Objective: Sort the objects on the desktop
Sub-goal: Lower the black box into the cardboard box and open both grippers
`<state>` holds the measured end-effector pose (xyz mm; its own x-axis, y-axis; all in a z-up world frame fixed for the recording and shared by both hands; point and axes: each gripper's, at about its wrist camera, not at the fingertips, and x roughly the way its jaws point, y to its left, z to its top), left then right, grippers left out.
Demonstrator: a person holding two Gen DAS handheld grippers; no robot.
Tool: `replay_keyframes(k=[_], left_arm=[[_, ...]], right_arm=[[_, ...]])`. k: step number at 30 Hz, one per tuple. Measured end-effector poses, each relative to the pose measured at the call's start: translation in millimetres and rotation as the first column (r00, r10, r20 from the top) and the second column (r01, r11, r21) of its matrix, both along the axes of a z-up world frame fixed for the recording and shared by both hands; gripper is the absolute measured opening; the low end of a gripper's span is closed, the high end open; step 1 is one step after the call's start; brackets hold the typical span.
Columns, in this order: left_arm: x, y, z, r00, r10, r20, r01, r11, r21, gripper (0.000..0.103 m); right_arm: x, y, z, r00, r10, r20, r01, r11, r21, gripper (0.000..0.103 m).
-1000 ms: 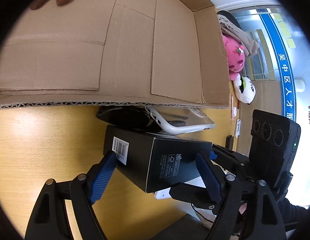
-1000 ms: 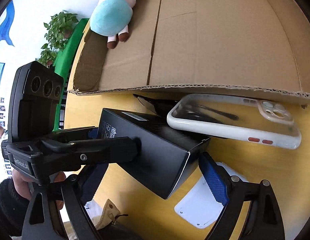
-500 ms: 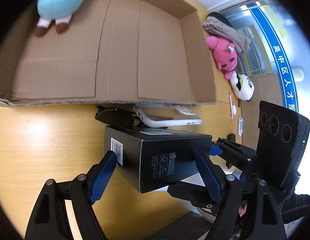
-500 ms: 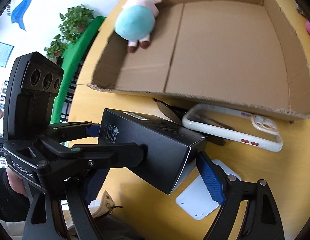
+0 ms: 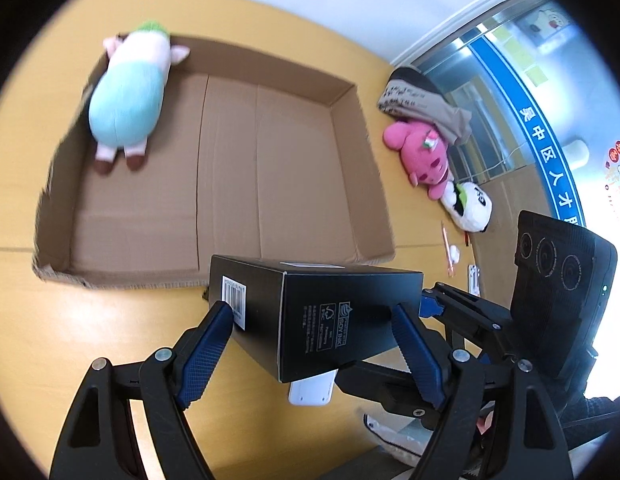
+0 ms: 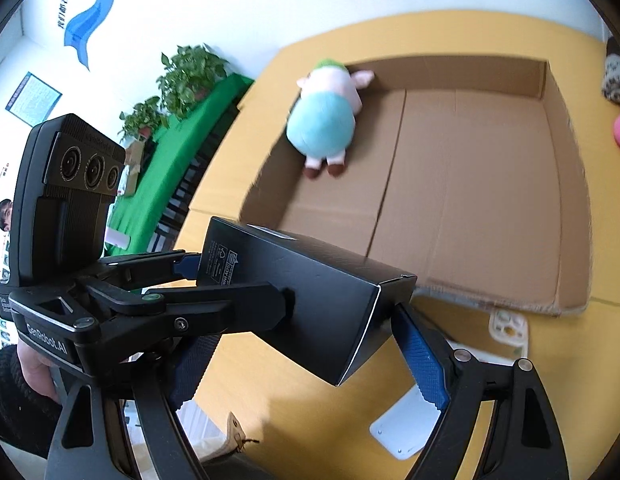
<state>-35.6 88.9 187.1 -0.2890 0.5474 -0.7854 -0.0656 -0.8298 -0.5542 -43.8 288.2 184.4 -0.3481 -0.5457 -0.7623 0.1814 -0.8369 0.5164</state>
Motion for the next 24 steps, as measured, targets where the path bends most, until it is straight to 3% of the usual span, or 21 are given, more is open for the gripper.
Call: replay_keyframes(k=[12,19,24], left_arm=[[-44.8,-13.0,38.3,0.993,0.007,-0.121,-0.006,1.0,0.007,0.081],[-94.7,-22.0,43.0,0.987,0.0,-0.163,0.001,1.0,0.01,0.081],[-136.7,-29.4,31.0,0.985,-0.002,-0.173,0.005,1.0,0.017,0.081]], right_arm=[[-40.0,1.8,44.7,0.993,-0.027,-0.116,0.03,0.999,0.026,0.089],[-87.2,6.7,53.4,0.987,-0.031,-0.16,0.039,0.998,0.05,0.089],[-127.7,14.1,47.8,0.985,-0.038,-0.169,0.048,0.997,0.055,0.089]])
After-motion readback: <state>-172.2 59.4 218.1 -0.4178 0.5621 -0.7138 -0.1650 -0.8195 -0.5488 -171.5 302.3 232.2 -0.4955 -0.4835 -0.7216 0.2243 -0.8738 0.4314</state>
